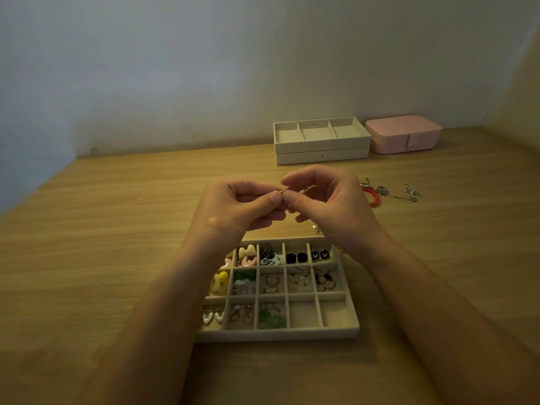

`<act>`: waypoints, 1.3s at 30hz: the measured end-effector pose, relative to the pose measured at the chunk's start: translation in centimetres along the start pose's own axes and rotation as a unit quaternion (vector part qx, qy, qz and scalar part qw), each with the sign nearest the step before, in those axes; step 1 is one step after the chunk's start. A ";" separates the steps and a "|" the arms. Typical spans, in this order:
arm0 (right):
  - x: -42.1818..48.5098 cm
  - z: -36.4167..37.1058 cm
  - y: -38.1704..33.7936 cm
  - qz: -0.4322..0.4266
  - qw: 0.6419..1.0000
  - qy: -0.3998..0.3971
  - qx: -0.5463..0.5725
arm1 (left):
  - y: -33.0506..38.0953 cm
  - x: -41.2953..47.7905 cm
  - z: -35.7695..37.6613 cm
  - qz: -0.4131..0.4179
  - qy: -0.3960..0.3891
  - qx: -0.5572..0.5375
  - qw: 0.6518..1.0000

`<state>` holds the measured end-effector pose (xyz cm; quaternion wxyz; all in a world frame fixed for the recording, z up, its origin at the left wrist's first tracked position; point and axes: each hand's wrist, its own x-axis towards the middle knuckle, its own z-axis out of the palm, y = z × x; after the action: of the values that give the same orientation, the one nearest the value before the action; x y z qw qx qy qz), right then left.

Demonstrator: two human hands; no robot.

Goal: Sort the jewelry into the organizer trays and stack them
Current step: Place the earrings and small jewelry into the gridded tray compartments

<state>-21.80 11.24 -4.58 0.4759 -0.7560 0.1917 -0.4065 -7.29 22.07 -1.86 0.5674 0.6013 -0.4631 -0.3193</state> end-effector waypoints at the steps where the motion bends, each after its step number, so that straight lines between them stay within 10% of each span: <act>1: 0.0 0.0 0.0 -0.004 1.000 -0.006 -0.004 | -0.1 0.0 -0.1 -0.001 -0.001 0.009 1.000; 24: -3.4 -1.8 -6.8 0.168 0.904 -0.311 -0.240 | 0.2 -5.5 -2.0 -0.026 -0.188 0.371 0.909; 39: -7.5 1.3 -5.0 0.110 0.881 -0.259 -0.380 | -0.7 -9.6 -1.6 -0.007 -0.162 0.404 0.900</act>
<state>-25.70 19.40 -3.73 0.2267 -0.9310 0.2834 -0.0376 -9.22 31.53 -3.62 0.1906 0.7221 -0.6338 -0.2012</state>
